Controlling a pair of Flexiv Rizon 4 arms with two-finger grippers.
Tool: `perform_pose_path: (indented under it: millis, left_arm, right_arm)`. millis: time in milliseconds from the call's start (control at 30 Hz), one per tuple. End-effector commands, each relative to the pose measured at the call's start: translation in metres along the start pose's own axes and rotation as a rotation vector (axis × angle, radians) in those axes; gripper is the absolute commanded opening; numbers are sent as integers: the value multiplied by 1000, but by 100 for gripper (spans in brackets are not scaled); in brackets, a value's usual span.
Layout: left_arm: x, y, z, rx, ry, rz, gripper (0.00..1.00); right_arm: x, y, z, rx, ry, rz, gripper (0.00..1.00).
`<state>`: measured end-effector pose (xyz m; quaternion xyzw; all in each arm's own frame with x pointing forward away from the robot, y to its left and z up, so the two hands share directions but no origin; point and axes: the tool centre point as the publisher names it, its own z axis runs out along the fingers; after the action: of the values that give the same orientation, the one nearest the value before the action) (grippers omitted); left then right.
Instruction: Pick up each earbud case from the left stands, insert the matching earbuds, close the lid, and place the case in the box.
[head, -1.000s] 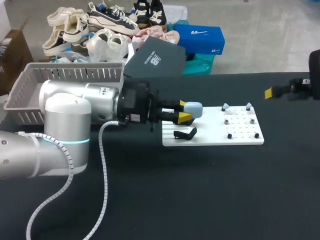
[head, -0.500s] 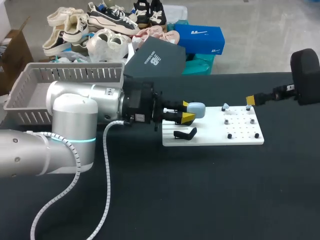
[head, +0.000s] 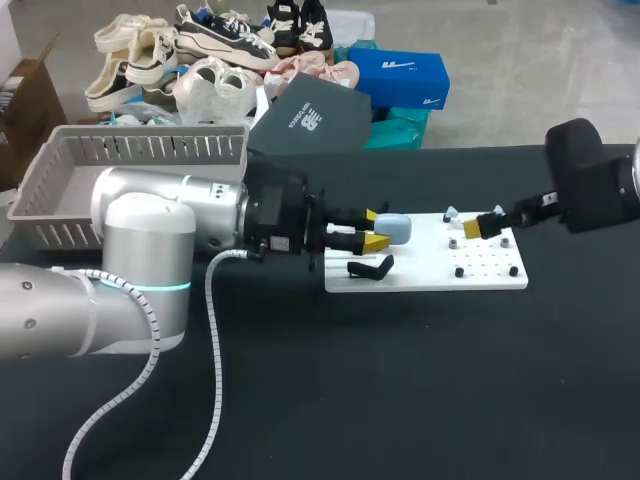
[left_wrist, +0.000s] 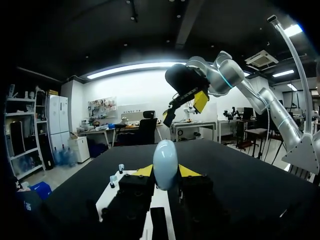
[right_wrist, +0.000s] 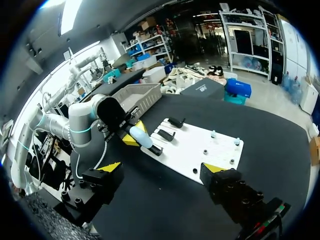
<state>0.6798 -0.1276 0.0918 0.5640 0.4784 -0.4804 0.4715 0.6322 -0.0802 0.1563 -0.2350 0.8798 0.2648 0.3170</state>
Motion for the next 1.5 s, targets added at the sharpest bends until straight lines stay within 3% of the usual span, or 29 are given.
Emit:
perform_pose_path:
  millis: [33, 700, 1500]
  left_arm:
    - [1, 0, 0, -2, -2, 1, 0]
    - [1, 0, 0, -2, -2, 1, 0]
    - [1, 0, 0, -2, -2, 1, 0]
  right_arm:
    - [-2, 8, 5, -11, 17, 0, 100]
    - [-7, 43, 67, -60, 98, -28, 100]
    - [-8, 28, 91, 3, 120, 3, 100]
